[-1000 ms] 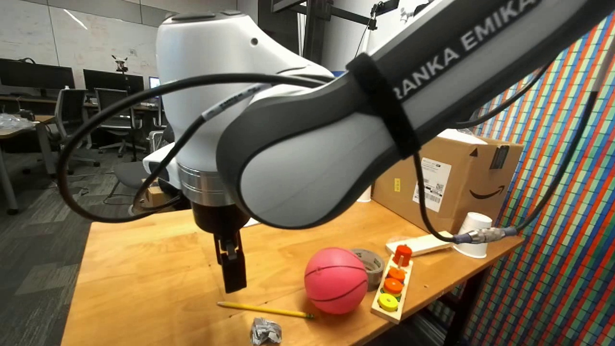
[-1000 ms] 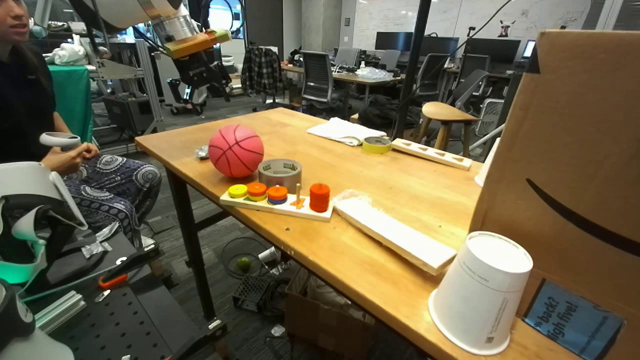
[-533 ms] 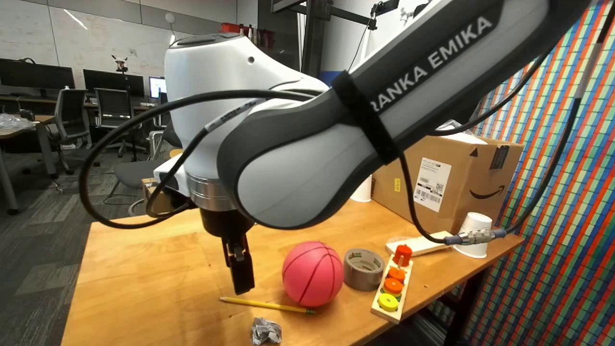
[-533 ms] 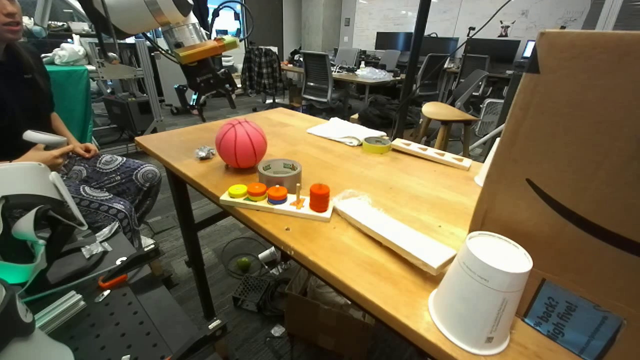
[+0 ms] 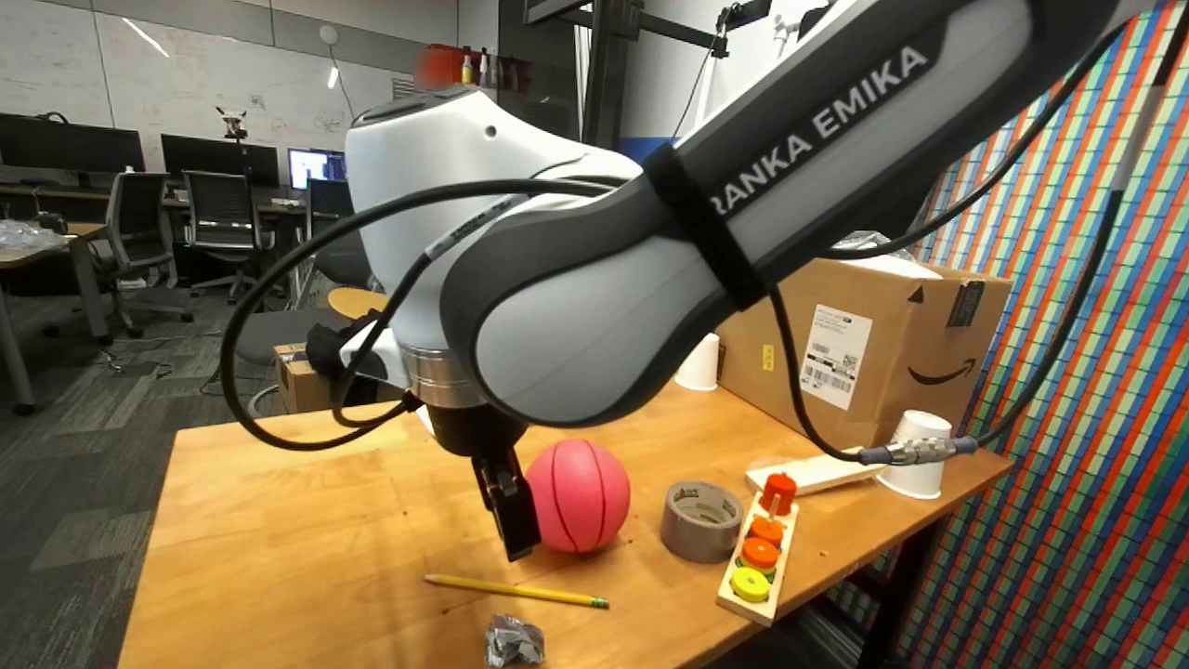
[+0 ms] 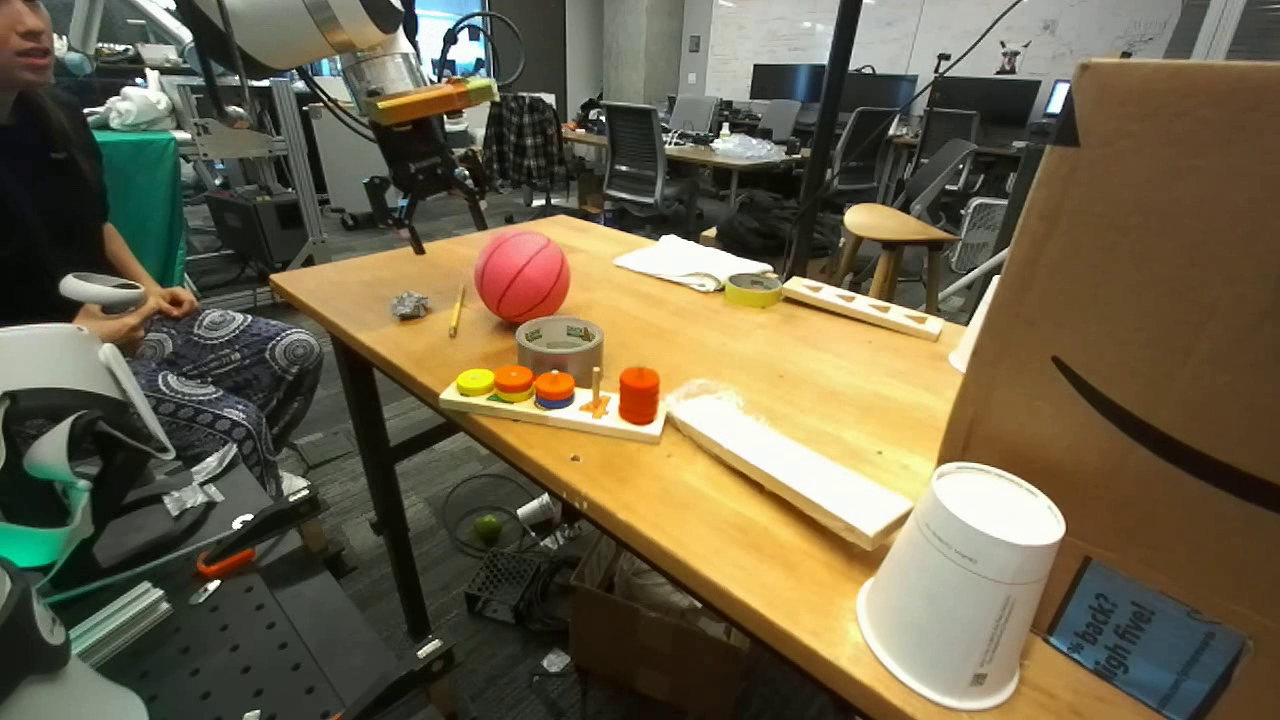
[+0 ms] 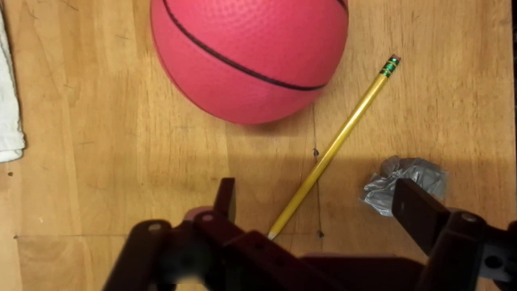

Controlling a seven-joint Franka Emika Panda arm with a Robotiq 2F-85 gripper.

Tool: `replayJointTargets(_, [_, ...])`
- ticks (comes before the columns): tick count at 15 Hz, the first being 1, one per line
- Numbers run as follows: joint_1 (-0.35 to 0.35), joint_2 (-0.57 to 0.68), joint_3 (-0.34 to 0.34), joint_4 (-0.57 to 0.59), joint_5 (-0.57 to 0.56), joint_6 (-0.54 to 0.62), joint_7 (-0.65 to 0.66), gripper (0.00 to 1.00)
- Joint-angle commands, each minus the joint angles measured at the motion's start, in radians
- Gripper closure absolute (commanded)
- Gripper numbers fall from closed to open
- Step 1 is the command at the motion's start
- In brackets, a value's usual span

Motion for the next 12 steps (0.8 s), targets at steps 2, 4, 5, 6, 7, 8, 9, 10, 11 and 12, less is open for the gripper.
replayJointTargets(2, [-0.001,0.028,0.004,0.035,0.009,0.000,-0.139,0.00])
replayJointTargets(4, [-0.002,0.058,-0.001,0.052,0.005,-0.034,-0.177,0.00])
replayJointTargets(5, [-0.007,0.071,-0.007,0.056,0.008,-0.052,-0.194,0.00])
replayJointTargets(6, [-0.013,0.081,-0.014,0.055,0.010,-0.066,-0.207,0.00])
replayJointTargets(7, [-0.020,0.090,-0.022,0.055,0.007,-0.081,-0.220,0.00])
replayJointTargets(8, [-0.026,0.097,-0.031,0.056,0.000,-0.099,-0.230,0.00])
replayJointTargets(9, [-0.032,0.107,-0.042,0.061,-0.009,-0.113,-0.238,0.00])
replayJointTargets(10, [-0.039,0.109,-0.054,0.065,-0.023,-0.134,-0.254,0.00])
replayJointTargets(11, [-0.045,0.111,-0.065,0.071,-0.038,-0.156,-0.268,0.00])
replayJointTargets(12, [-0.050,0.114,-0.076,0.082,-0.059,-0.179,-0.281,0.00])
